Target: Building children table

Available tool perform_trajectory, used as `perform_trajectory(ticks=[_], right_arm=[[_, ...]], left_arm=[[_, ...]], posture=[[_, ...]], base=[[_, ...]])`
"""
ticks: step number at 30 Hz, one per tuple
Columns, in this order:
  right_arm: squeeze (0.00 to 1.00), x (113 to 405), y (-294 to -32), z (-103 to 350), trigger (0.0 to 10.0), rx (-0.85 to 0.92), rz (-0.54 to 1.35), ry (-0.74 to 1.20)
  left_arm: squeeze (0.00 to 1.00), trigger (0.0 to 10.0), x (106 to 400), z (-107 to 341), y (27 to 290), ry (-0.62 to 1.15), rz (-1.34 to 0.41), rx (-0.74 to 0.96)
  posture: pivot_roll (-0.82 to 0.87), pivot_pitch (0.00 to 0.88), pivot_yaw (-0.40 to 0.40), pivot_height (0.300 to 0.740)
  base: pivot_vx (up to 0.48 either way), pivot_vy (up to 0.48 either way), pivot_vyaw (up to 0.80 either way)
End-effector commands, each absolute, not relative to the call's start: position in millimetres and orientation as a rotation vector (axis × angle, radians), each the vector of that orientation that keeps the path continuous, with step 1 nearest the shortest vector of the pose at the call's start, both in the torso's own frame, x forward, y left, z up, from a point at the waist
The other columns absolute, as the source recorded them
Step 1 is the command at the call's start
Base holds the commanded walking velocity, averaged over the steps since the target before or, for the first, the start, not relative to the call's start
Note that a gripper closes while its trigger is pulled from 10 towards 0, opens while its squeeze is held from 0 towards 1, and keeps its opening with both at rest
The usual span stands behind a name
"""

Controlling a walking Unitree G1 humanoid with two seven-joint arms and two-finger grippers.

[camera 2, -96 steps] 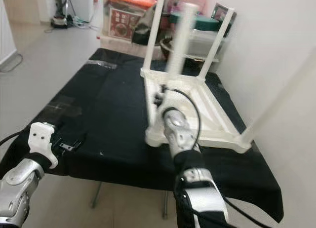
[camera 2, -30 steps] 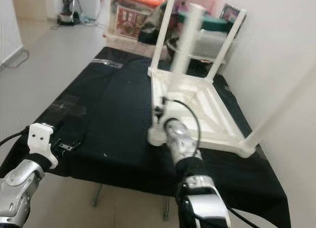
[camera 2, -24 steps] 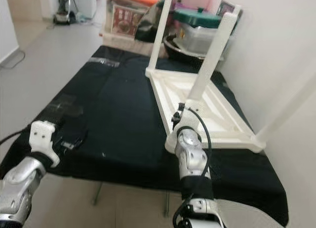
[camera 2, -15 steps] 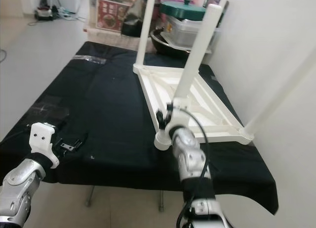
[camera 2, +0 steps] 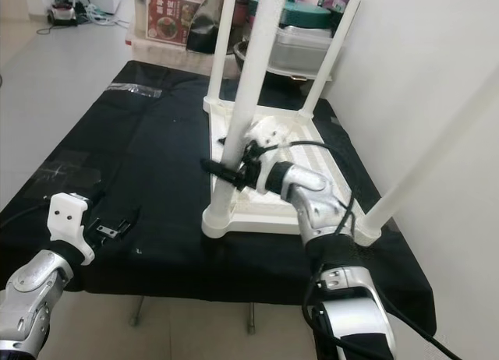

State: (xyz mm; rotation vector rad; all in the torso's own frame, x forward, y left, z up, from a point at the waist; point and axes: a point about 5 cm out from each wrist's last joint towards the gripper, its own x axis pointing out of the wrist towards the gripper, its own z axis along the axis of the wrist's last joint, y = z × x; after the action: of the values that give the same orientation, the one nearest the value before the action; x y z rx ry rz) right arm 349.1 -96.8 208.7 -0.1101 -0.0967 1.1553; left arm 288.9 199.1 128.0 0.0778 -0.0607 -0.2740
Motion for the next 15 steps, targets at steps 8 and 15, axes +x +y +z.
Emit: perform_trajectory(ticks=[8,15], right_arm=[[0.00,376.3,-107.4,145.5,0.0,-0.081,0.419,0.226],[0.00,360.5,-186.4,120.5,0.0,-0.004,-0.298,0.358]], left_arm=[[0.00,10.0,286.7,127.4,196.0,-0.065,-0.289,0.061],[0.00,10.0,286.2,128.1,196.8,-0.068,-0.290,0.058]], posture=[[0.14,0.000,-0.202,0.740],[0.13,0.000,-0.195,0.740]], base=[[0.000,0.000,0.00],[0.000,0.000,0.00]])
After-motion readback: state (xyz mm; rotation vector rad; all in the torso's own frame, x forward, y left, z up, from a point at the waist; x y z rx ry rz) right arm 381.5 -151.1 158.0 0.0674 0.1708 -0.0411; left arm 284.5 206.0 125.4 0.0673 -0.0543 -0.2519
